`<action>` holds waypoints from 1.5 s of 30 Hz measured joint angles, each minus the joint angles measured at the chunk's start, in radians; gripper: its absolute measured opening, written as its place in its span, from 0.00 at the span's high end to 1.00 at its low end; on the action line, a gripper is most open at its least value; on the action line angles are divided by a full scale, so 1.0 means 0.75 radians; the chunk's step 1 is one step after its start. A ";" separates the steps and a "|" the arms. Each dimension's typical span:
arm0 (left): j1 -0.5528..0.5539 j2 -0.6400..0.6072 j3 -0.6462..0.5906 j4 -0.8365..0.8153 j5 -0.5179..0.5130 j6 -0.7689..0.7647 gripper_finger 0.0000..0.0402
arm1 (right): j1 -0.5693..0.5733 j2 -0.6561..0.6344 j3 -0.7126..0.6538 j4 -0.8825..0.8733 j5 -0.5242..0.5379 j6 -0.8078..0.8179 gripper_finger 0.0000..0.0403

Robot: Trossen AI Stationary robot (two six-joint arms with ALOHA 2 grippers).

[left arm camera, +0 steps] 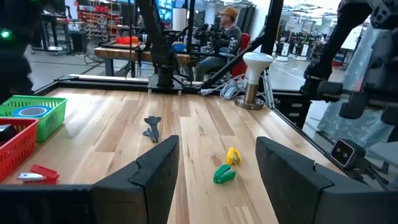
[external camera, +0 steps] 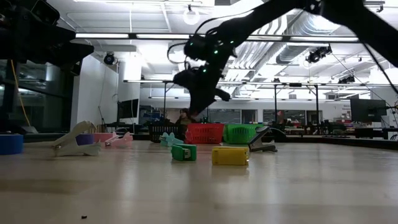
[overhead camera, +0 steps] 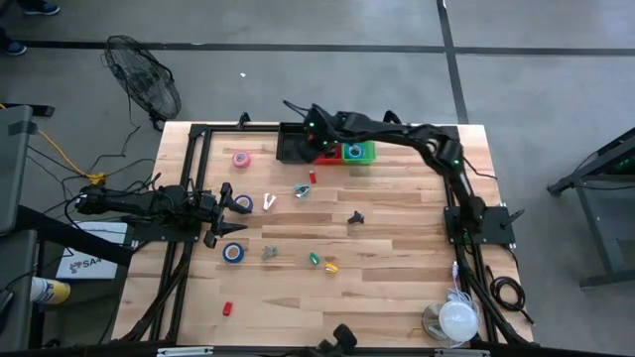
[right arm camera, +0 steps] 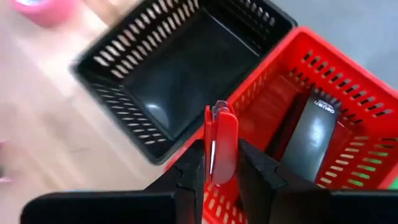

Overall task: Pick and place Stapler, Stapler remover, tape
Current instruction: Put the middle right small red stapler into the red bin, then put the top small red stapler into the red bin

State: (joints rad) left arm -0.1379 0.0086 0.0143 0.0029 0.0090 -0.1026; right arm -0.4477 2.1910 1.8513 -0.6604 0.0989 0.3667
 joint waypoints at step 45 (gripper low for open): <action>0.000 0.000 0.000 0.000 0.000 0.000 0.48 | 0.247 0.054 0.152 -0.268 0.531 0.201 0.54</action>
State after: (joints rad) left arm -0.1379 0.0086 0.0143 0.0032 0.0088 -0.1026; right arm -0.2626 2.2318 1.9652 -0.8614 0.4968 0.5176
